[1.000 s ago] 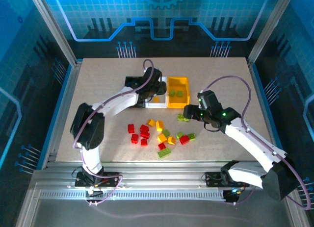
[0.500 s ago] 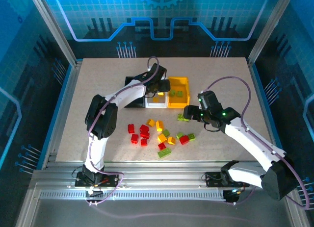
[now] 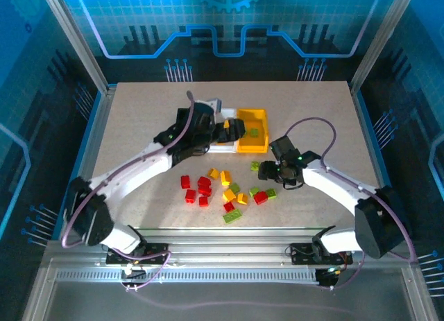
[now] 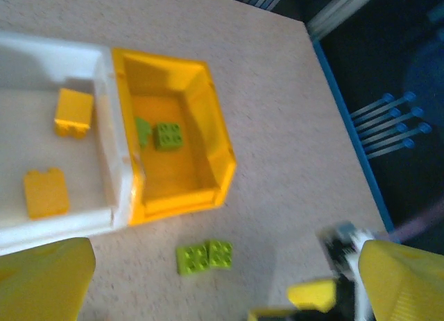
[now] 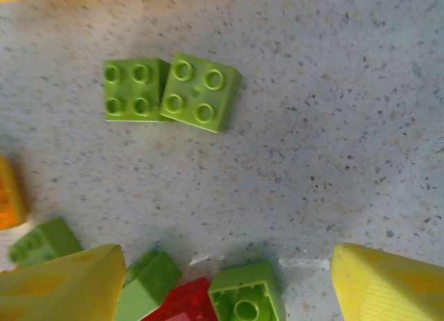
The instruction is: Sort the legos into containers by color
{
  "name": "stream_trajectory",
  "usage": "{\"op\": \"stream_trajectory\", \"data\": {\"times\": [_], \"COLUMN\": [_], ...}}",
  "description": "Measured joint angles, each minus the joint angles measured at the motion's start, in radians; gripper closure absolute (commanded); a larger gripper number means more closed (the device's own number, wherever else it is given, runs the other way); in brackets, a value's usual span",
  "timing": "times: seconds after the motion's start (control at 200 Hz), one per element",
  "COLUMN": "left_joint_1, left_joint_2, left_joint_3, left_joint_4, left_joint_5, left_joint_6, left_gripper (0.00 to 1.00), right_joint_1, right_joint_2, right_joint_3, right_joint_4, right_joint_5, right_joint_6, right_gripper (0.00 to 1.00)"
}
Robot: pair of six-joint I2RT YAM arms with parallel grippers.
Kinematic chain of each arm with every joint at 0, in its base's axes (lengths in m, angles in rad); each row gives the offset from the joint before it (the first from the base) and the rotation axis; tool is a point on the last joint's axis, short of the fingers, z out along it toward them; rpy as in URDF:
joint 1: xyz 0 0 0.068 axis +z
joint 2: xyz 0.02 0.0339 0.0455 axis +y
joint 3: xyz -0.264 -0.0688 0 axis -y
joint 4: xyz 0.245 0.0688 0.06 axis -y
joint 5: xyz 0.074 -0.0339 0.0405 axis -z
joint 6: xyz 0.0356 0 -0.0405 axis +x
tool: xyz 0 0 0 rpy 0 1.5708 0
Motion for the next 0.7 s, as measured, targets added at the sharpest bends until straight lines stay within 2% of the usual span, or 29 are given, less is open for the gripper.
{"op": "stream_trajectory", "data": {"times": [0.185,0.325,0.495,0.7], "left_joint_1": [-0.007,-0.007,-0.007,-0.007], "left_joint_2": [-0.124,-0.184,-0.246,-0.250], "left_joint_3": [-0.243,-0.354,-0.412,-0.417], "left_joint_4": [0.032,0.019,0.018,0.018], "left_joint_5": [0.016,0.008,-0.013,-0.027], "left_joint_6": [-0.034,-0.052,-0.053,-0.053], "left_gripper": [0.01,0.01,0.01,0.01], "right_joint_1": [0.000,0.000,-0.001,-0.011], "right_joint_2": [0.107,0.193,0.283,0.337], "right_joint_3": [0.019,0.082,0.136,0.176], "right_joint_4": [0.042,0.060,0.075,0.078], "right_joint_5": [0.011,0.042,0.083,0.133], "right_joint_6": [-0.003,-0.007,-0.007,0.007], "right_gripper": [0.24,0.27,0.29,0.36]}}
